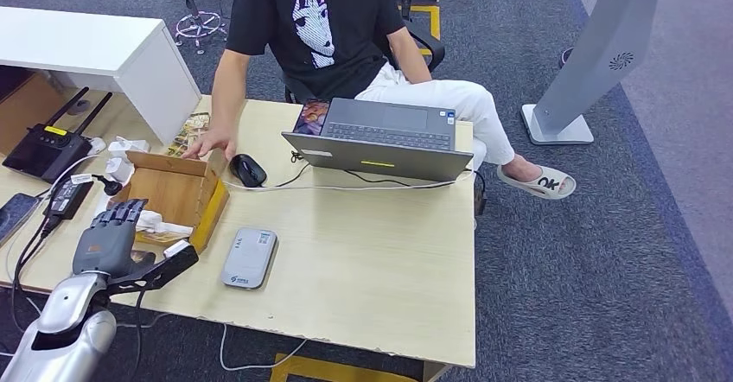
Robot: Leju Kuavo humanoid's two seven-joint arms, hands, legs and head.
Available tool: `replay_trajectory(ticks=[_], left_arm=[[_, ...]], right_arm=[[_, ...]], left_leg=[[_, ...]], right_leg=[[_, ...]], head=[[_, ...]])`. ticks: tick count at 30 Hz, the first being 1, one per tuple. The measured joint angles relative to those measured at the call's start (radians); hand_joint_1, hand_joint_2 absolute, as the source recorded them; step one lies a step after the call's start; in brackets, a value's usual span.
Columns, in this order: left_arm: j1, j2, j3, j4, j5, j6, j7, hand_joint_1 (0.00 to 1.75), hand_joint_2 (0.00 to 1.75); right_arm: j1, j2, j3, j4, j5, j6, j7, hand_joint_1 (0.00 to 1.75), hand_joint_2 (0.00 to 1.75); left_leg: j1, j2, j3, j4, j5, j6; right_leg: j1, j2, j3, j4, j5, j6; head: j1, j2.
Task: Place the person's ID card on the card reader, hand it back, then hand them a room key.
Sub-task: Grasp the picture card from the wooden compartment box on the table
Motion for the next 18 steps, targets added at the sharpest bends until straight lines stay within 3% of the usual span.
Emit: replay_trajectory(ticks=[18], left_arm=[[0.0,-0.021,-0.009,0.0,-0.033,0.052,0.001,0.31,1.75]], right_arm=[[0.0,0.0,0.0,0.0,0.008,-0.004,0.002,0.0,1.75]], left_leg=[[0.0,0.0,0.0,0.0,0.0,0.0]], right_leg=[[0.0,0.0,0.0,0.0,0.0,0.0]], head=[[0.0,0.0]])
